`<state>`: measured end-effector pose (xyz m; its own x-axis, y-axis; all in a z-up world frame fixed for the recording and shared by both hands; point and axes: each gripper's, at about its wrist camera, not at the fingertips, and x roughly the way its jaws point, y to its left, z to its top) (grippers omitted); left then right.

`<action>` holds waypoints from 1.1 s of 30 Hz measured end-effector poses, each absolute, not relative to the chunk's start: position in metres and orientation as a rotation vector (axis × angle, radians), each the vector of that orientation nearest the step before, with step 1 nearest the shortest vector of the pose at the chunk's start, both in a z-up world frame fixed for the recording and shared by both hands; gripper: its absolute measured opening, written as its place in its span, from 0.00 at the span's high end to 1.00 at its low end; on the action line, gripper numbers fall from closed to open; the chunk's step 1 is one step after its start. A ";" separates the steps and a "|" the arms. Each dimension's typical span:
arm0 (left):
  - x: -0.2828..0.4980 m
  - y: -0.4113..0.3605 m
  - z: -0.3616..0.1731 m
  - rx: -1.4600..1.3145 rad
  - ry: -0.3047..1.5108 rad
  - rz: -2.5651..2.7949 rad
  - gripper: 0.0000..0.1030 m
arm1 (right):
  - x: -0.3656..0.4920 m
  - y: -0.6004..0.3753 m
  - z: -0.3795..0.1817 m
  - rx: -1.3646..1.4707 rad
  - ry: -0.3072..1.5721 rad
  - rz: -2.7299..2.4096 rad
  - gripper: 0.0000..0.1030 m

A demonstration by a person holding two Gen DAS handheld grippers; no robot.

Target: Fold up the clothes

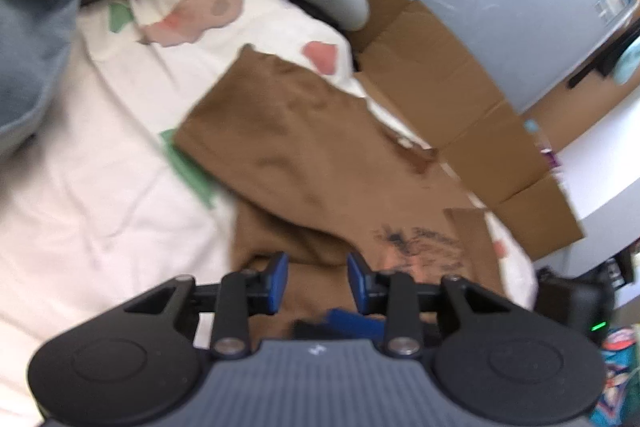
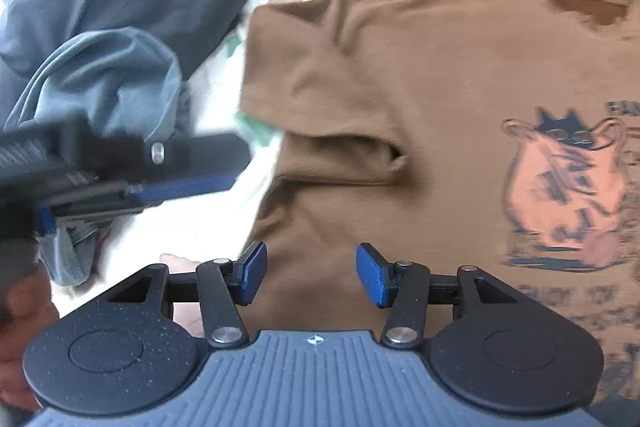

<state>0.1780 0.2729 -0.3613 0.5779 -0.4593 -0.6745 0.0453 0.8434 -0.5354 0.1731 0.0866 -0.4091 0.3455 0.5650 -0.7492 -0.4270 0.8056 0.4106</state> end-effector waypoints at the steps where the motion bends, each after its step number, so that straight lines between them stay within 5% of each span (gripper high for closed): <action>1: 0.178 0.272 -0.362 -0.473 0.919 -0.296 0.66 | 0.175 0.084 -0.406 0.138 1.027 0.630 0.45; 15: 0.192 0.248 -0.380 -0.245 0.914 -0.217 0.66 | 0.225 0.097 -0.391 -0.059 0.982 0.597 0.47; 20: 0.197 0.244 -0.384 -0.200 0.906 -0.202 0.68 | 0.229 0.115 -0.394 -0.146 0.978 0.616 0.61; 25: 0.198 0.243 -0.390 -0.179 0.917 -0.190 0.84 | 0.232 0.123 -0.398 -0.207 0.987 0.628 0.74; 29: 0.197 0.244 -0.391 -0.164 0.912 -0.172 0.91 | 0.233 0.118 -0.394 -0.187 0.988 0.619 0.96; 33: 0.196 0.246 -0.392 -0.181 0.917 -0.144 0.92 | 0.231 0.108 -0.388 -0.132 1.008 0.598 0.97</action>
<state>0.1962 0.2457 -0.3919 0.6005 -0.2008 -0.7740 0.0467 0.9751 -0.2168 0.2311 0.1080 -0.3880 0.3894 0.4095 -0.8250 -0.5279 0.8333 0.1645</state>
